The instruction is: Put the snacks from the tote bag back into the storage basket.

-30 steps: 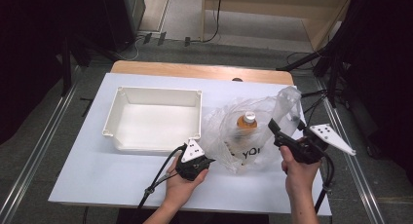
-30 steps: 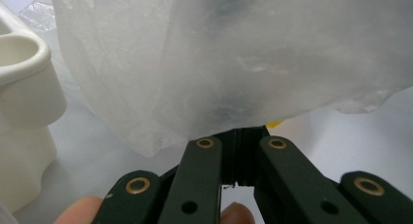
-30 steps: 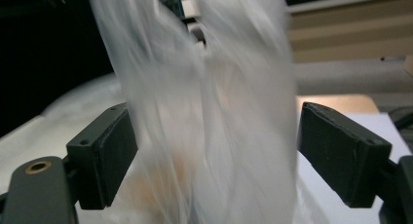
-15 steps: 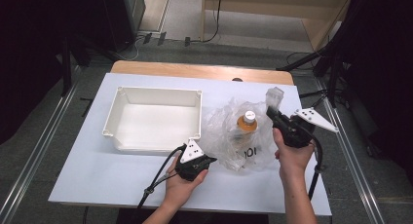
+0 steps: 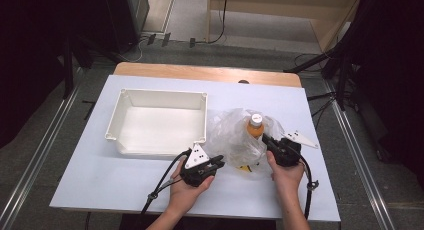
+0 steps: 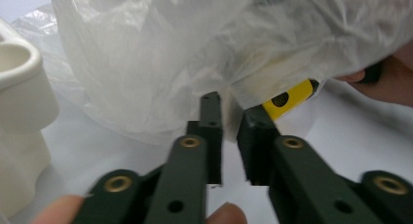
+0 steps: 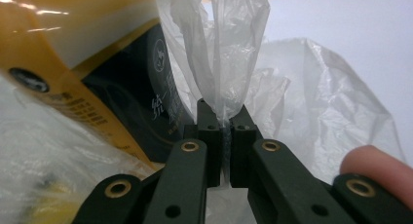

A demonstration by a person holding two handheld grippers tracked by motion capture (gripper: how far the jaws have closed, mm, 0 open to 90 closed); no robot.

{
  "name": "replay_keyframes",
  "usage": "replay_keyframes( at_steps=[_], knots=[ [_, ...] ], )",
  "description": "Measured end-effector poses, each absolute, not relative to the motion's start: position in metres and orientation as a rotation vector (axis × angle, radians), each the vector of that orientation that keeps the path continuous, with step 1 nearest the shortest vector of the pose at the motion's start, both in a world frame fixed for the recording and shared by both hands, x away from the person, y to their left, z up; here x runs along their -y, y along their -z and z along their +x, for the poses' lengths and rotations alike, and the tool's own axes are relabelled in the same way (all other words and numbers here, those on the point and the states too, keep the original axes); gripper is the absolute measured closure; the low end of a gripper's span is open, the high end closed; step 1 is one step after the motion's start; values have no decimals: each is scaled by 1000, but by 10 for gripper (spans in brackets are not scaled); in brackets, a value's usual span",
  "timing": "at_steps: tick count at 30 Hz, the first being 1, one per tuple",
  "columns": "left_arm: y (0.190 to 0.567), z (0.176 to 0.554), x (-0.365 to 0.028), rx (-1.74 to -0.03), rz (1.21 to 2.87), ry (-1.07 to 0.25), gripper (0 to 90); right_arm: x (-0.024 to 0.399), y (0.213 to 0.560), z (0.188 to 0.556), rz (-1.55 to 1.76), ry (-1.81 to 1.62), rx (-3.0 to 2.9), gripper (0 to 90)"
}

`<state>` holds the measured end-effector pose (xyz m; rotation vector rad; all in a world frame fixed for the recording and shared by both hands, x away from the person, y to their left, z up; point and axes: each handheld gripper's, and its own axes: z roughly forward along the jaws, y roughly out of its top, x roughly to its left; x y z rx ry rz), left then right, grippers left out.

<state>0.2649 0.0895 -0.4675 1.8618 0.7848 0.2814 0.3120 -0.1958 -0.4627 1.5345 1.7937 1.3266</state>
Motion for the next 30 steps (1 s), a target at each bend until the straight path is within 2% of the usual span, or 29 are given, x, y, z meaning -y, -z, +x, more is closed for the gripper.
replay_keyframes(
  at_steps=[7, 11, 19, 25, 29, 30],
  knots=[
    [452, 257, -106, -802, 1783, -274, 385, 205, 476, 299, 1495, -1443, -1627, 860],
    [432, 258, -114, -846, 1744, -264, 272, 200, 477, 298, 1488, -1433, -1645, 848],
    [387, 262, -99, -812, 1772, -332, 143, 201, 478, 299, 1484, -1434, -1653, 832],
    [345, 272, -86, -769, 1659, -302, 142, 201, 478, 298, 1481, -1435, -1656, 826],
    [336, 277, -72, -724, 1685, -356, 157, 201, 478, 298, 1479, -1436, -1657, 825],
    [337, 280, -67, -717, 1709, -352, 192, 201, 478, 298, 1479, -1439, -1656, 825]
  ],
)
